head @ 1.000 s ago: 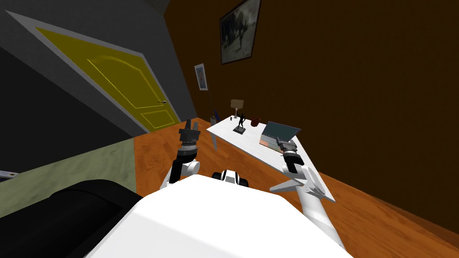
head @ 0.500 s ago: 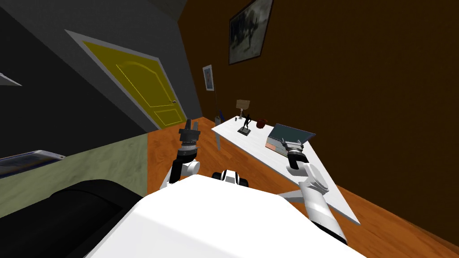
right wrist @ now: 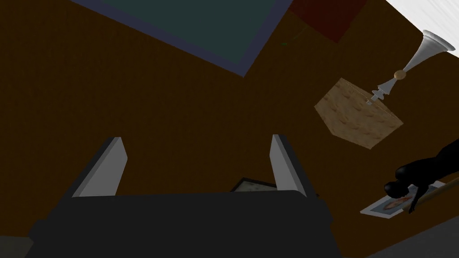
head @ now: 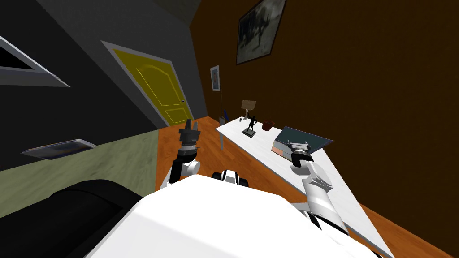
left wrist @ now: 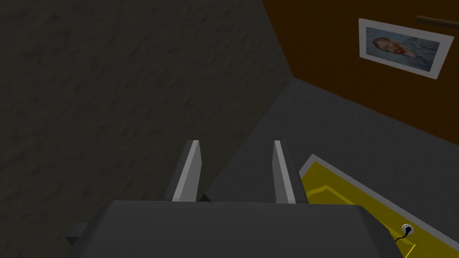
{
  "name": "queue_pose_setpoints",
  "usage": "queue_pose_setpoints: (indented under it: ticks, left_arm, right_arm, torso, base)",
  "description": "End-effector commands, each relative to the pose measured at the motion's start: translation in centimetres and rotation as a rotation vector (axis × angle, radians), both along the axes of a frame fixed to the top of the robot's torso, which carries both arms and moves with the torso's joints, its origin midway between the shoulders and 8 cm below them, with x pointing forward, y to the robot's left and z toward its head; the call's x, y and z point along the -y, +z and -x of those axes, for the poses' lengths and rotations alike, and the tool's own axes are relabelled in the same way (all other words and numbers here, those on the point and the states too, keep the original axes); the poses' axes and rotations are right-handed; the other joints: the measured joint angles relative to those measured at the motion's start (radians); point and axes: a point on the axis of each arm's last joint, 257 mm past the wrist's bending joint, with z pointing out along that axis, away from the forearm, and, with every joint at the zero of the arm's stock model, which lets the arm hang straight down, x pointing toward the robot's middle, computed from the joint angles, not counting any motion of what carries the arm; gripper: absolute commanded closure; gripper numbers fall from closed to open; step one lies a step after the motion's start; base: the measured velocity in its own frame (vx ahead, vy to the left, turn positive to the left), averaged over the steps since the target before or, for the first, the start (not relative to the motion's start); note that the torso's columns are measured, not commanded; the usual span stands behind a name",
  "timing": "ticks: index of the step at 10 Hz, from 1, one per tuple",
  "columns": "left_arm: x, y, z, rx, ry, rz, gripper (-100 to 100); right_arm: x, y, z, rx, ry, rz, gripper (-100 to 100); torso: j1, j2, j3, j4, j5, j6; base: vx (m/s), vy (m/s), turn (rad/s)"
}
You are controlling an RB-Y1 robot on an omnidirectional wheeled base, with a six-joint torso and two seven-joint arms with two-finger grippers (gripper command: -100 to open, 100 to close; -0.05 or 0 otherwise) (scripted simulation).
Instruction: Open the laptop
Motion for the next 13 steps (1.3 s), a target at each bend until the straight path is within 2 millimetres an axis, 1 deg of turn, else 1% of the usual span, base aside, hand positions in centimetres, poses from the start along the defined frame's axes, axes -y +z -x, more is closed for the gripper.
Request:
queue_pose_setpoints:
  ticks: [1,2,3,4,5,6,7,8,9,10,11,13]
  left_arm:
    - [0.0,0.0,0.0,0.000,0.000,0.000,0]
    - [0.0,0.0,0.0,0.000,0.000,0.000,0]
    - [0.0,0.0,0.0,0.000,0.000,0.000,0]
    - [0.0,0.0,0.0,0.000,0.000,0.000,0]
    - [0.0,0.0,0.0,0.000,0.000,0.000,0]
    - [0.0,0.0,0.0,0.000,0.000,0.000,0]
    - [0.0,0.0,0.0,0.000,0.000,0.000,0]
    - [0.0,0.0,0.0,0.000,0.000,0.000,0]
    - [0.0,0.0,0.0,0.000,0.000,0.000,0]
    - [0.0,0.0,0.0,0.000,0.000,0.000,0]
    - [0.0,0.0,0.0,0.000,0.000,0.000,0]
    - [0.0,0.0,0.0,0.000,0.000,0.000,0]
  right_arm:
    - [4.7,1.0,0.4,-0.071,-0.114,0.117,-100]
    - [5.1,-0.2,0.7,-0.094,-0.124,0.106,-100]
    - [6.9,1.2,0.8,-0.109,-0.167,0.160,-100]
    - [7.4,-0.1,1.1,-0.134,-0.176,0.148,-100]
    - [9.1,1.0,1.4,-0.154,-0.220,0.194,-100]
    - [9.4,0.0,1.6,-0.173,-0.226,0.185,-100]
    - [11.0,1.3,1.9,-0.190,-0.267,0.226,-100]
    - [11.4,0.1,2.2,-0.211,-0.274,0.217,-100]
    - [12.9,1.2,2.6,-0.231,-0.313,0.251,-100]
    - [13.2,0.3,2.9,-0.248,-0.318,0.243,-100]
    - [14.7,0.7,3.4,-0.276,-0.357,0.268,-100]
    - [14.8,0.4,3.6,-0.283,-0.359,0.265,-100]
  torso:
    - [0.000,-0.001,0.000,0.000,0.000,-0.001]
    - [0.001,-0.001,-0.001,0.000,0.000,-0.001]
    - [0.000,0.000,0.000,0.000,0.000,0.001]
    - [0.000,0.000,0.000,0.000,0.000,-0.001]
    - [0.000,0.001,0.000,0.000,0.000,0.000]
    - [0.000,0.000,0.000,0.000,0.000,-0.001]
    - [0.000,0.000,0.000,0.000,0.000,0.000]
    - [0.000,-0.001,0.000,0.000,0.000,-0.001]
    - [0.000,0.000,0.000,0.000,0.000,0.000]
    - [0.000,0.000,0.000,0.000,0.000,-0.001]
    - [0.000,0.000,0.000,0.000,0.000,0.000]
    - [0.000,0.000,0.000,0.000,0.000,0.000]
  base:
    - [0.040,0.006,0.330]
    - [0.034,-0.001,0.102]
    - [0.024,0.001,0.193]
    - [0.021,-0.007,0.126]
    - [0.021,-0.008,0.187]
    - [0.021,-0.011,0.119]
    - [0.022,-0.011,0.218]
    - [0.022,-0.014,0.111]
    - [0.020,-0.016,0.159]
    - [0.017,-0.016,0.120]
    - [0.019,-0.021,0.215]
    - [0.013,-0.012,0.034]
